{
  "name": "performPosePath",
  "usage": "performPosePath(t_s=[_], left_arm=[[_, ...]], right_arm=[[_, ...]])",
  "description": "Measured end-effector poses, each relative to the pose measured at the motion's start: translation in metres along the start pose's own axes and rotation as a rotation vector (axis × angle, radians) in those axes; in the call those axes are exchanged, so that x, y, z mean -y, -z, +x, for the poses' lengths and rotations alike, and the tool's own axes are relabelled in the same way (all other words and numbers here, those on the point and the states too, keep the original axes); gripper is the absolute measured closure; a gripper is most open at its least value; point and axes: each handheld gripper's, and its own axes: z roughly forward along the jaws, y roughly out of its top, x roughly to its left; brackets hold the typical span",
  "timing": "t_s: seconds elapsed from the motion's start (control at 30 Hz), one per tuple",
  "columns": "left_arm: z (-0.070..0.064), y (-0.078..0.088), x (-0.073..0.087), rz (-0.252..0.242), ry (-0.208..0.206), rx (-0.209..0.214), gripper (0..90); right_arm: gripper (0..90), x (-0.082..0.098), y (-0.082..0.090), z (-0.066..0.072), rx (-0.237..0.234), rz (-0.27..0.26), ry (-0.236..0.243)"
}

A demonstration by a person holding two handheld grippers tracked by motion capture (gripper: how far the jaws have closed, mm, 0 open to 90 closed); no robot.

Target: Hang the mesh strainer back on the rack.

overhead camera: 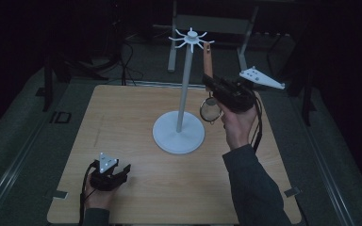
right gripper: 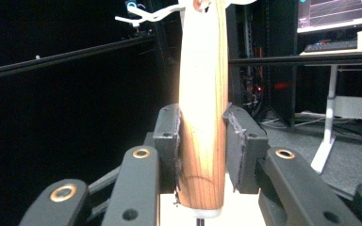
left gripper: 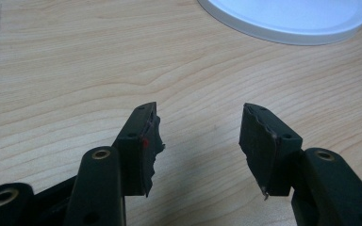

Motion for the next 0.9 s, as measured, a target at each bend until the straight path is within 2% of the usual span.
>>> performPosePath(t_s=[0.47, 0.67, 0.77, 0.9], left_arm=[[0.0002, 0.0003, 0.0000, 0.000, 0.001, 0.001, 47.5], [0.0004, 0.0007, -0.0001, 0.000, 0.003, 0.002, 47.5], [0.0003, 0.0003, 0.0000, -0.001, 0.001, 0.001, 47.5], [0.0005, 0.0006, -0.0001, 0.000, -0.001, 0.001, 47.5]], right_arm=[[67.5, -0.0016, -0.0090, -0.0022, -0.004, 0.047, -0.013], [56.2, -0.0011, -0.0093, -0.0014, 0.026, 0.043, -0.010], [59.7, -0.0013, -0.0090, -0.0008, 0.027, 0.047, -0.001], [56.1, -0.0018, -0.0082, -0.0002, 0.030, 0.039, 0.003]])
